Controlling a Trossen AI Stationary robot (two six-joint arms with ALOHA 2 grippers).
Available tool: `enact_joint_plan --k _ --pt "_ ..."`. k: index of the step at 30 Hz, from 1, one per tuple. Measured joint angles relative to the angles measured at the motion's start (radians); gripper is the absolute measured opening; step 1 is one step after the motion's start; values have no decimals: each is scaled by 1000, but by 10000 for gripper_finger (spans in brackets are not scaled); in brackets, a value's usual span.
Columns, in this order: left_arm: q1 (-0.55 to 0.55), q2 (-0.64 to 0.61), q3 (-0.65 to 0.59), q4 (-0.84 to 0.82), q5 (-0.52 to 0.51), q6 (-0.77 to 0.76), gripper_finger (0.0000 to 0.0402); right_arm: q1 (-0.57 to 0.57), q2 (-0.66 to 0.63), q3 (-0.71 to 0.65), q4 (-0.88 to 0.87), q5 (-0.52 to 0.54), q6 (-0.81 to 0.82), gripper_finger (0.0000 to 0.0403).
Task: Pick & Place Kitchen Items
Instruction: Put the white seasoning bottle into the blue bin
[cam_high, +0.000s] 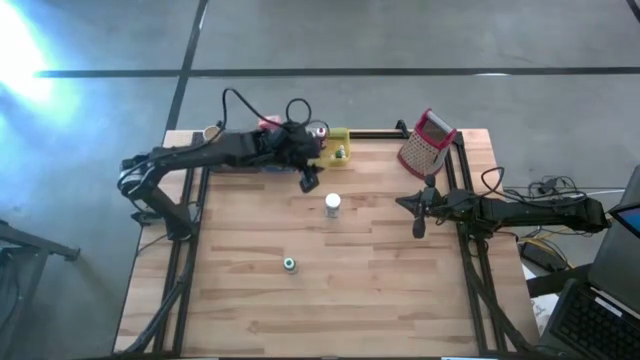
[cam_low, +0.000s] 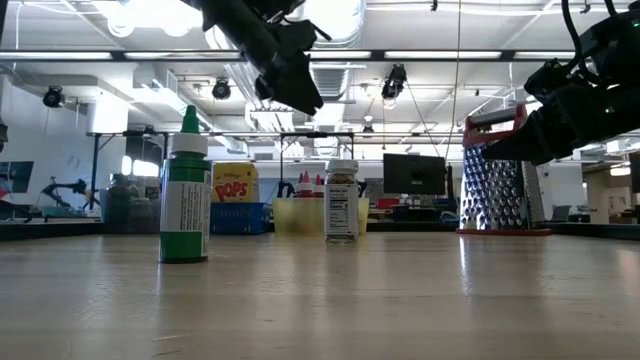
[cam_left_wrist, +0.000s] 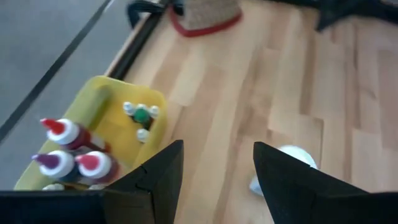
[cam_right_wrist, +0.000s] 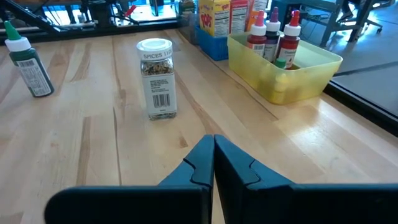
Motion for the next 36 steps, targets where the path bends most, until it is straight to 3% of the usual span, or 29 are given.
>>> enact_joint_plan --k 8,13,15,23,36 --pt "-70 1 -2 -13 23 69 200 0 0 0 0 0 0 8" --pt "-81 18 -2 -21 220 104 195 0 0 0 0 0 0 8" --pt "-81 38 -2 -1 253 114 189 0 0 0 0 0 0 8" --pt "-81 133 6 18 254 169 166 0 0 0 0 0 0 8" --pt "-84 220 4 41 258 173 163 0 0 0 0 0 0 8"
